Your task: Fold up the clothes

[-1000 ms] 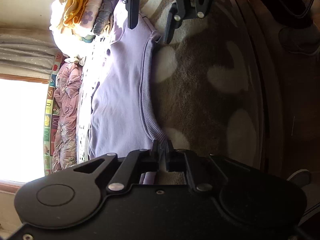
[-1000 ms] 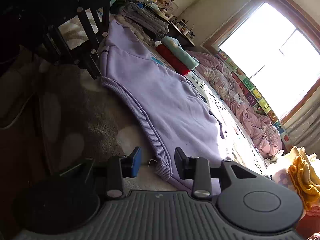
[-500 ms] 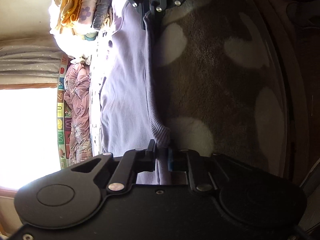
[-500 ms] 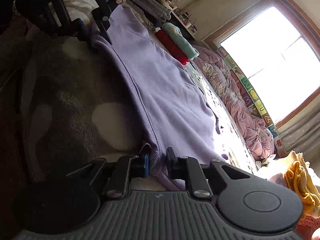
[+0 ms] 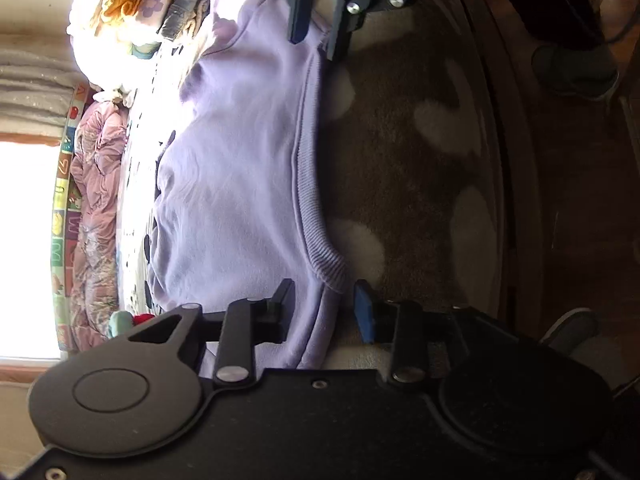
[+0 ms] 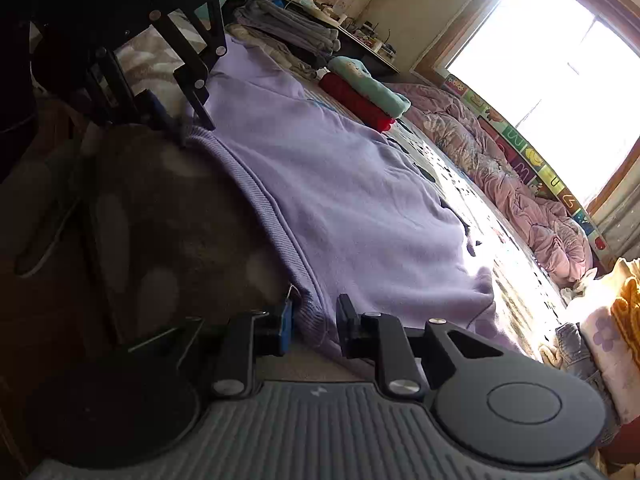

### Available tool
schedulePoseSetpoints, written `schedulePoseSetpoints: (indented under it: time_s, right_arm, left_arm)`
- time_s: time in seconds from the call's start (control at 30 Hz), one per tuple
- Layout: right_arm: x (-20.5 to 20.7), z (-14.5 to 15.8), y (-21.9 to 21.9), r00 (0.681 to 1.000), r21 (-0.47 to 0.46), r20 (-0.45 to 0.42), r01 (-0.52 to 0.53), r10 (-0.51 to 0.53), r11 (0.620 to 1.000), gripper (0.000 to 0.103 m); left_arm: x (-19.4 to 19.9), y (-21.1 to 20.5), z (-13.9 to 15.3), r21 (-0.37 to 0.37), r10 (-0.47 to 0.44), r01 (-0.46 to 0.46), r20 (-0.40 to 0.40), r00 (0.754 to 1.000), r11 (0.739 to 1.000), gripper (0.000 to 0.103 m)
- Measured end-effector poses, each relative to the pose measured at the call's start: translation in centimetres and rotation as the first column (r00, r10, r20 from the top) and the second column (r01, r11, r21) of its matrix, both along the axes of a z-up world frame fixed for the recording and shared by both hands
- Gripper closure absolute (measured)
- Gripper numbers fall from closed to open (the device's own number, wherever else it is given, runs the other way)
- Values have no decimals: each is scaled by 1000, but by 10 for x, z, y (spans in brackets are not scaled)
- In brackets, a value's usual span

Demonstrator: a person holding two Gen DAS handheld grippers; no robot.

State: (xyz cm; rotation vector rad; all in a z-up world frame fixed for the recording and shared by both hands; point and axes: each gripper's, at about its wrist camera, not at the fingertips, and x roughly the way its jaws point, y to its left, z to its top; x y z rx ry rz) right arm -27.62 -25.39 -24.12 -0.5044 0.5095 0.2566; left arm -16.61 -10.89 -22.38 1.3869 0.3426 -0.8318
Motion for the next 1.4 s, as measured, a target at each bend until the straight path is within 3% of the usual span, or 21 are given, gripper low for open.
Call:
schedulePoseSetpoints:
  time_s: [0.13,0.2,0.23,0.27,0.3,0.33,0.37,0.4,0.47,0.53,0.6,0.63,0.73,0.77,0.83,0.9,1.0,1.03,1.13,1.27,1.4]
  right_arm:
    - [0,21,-52,991,305,13,124,-135,944,63]
    - [6,22,-74,978,402,3,188,-207,896,63]
    - [10,21,-82,973,429,-3,209,-230,879,63]
    - [13,19,-87,969,450,-7,222,-246,865,63]
    - [15,18,-92,968,484,-17,226,-249,845,63]
    - [16,17,-96,967,515,-22,227,-252,827,63]
    - [17,16,-97,966,534,-21,227,-256,814,63]
    - [18,13,-95,967,534,-22,226,-255,815,63]
    - [26,7,-89,969,508,-32,227,-245,831,63]
    - [33,0,-85,970,499,-51,230,-236,835,63]
    - [39,-7,-81,971,492,-69,232,-228,839,62]
    - [41,-8,-80,971,489,-71,232,-226,841,62]
    - [47,-14,-77,971,480,-81,234,-223,845,61]
    - [49,-17,-76,971,477,-86,236,-222,846,61]
    - [52,-19,-73,971,460,-82,236,-223,856,57]
    - [55,-20,-69,972,445,-77,234,-224,864,55]
    - [54,-21,-65,973,434,-71,230,-221,871,53]
    - [53,-21,-65,973,434,-72,228,-219,872,53]
    - [52,-21,-67,975,435,-79,222,-208,873,52]
    - [51,-21,-67,977,435,-88,214,-196,875,52]
    - [45,-20,-65,980,419,-99,197,-172,886,52]
  left_arm:
    - [60,20,62,-141,218,-241,-159,963,960,49]
    - [116,40,68,-152,407,-444,-224,886,883,49]
    - [143,55,69,-166,497,-548,-272,824,819,49]
    - [170,71,69,-177,577,-647,-324,750,742,49]
    - [199,93,66,-169,658,-755,-395,641,634,49]
    - [217,112,62,-163,699,-821,-451,555,546,49]
    - [236,137,56,-162,736,-889,-508,447,428,49]
    - [250,157,51,-156,755,-930,-547,361,332,49]
    - [270,206,42,-159,735,-982,-653,183,103,49]
    - [283,244,32,-151,617,-985,-784,67,-86,49]
    - [287,266,26,-148,516,-966,-856,19,-210,49]
    - [288,271,24,-155,482,-956,-876,16,-249,49]
    - [293,271,23,-196,439,-930,-897,43,-311,51]
    - [294,266,22,-211,427,-927,-902,63,-309,53]
    - [295,257,21,-238,405,-925,-909,104,-297,97]
    - [290,249,24,-282,398,-918,-904,157,-279,97]
    - [281,262,42,-348,385,-884,-897,217,-313,97]
    - [277,273,50,-367,400,-867,-889,221,-336,97]
    - [268,300,53,-350,417,-859,-890,182,-373,97]
    - [268,287,23,-313,532,-894,-841,104,-320,93]
    - [267,287,30,-355,602,-873,-793,93,-334,69]
